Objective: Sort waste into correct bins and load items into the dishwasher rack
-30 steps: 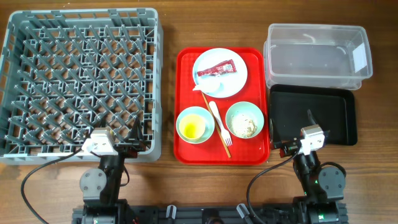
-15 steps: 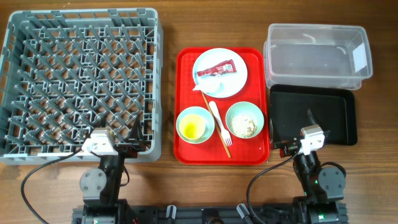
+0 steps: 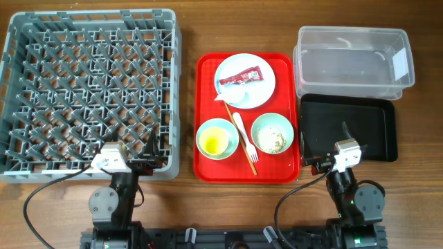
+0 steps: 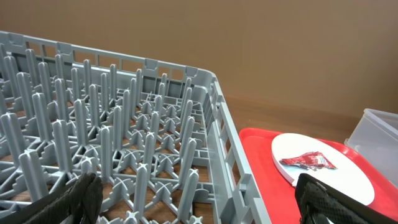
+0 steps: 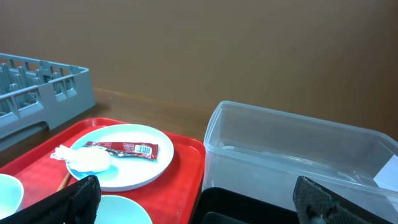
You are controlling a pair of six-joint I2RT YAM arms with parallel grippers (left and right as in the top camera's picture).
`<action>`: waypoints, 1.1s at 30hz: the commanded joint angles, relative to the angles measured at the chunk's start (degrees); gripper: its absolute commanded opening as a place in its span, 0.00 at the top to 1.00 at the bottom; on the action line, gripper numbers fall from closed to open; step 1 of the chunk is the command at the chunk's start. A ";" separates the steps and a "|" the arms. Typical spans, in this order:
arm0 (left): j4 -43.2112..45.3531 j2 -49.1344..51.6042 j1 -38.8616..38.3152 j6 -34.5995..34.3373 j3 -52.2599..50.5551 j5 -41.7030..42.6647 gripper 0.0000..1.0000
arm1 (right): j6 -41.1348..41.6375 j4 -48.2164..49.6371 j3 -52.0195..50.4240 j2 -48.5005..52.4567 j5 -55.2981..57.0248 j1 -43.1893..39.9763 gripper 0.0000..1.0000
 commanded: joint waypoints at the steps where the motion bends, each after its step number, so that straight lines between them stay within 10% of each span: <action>1: 0.00 -0.42 0.26 0.90 -0.44 0.70 0.00 | -0.70 0.22 -0.07 -0.24 -0.96 -0.28 0.00; 22: -0.02 -0.42 0.26 -2.58 0.04 0.94 0.00 | 6.12 0.11 0.37 -0.24 -1.97 -0.28 0.00; 33: -14.82 13.60 0.26 -4.24 17.16 0.92 0.00 | 11.91 -1.62 9.44 11.34 -3.48 -0.28 0.00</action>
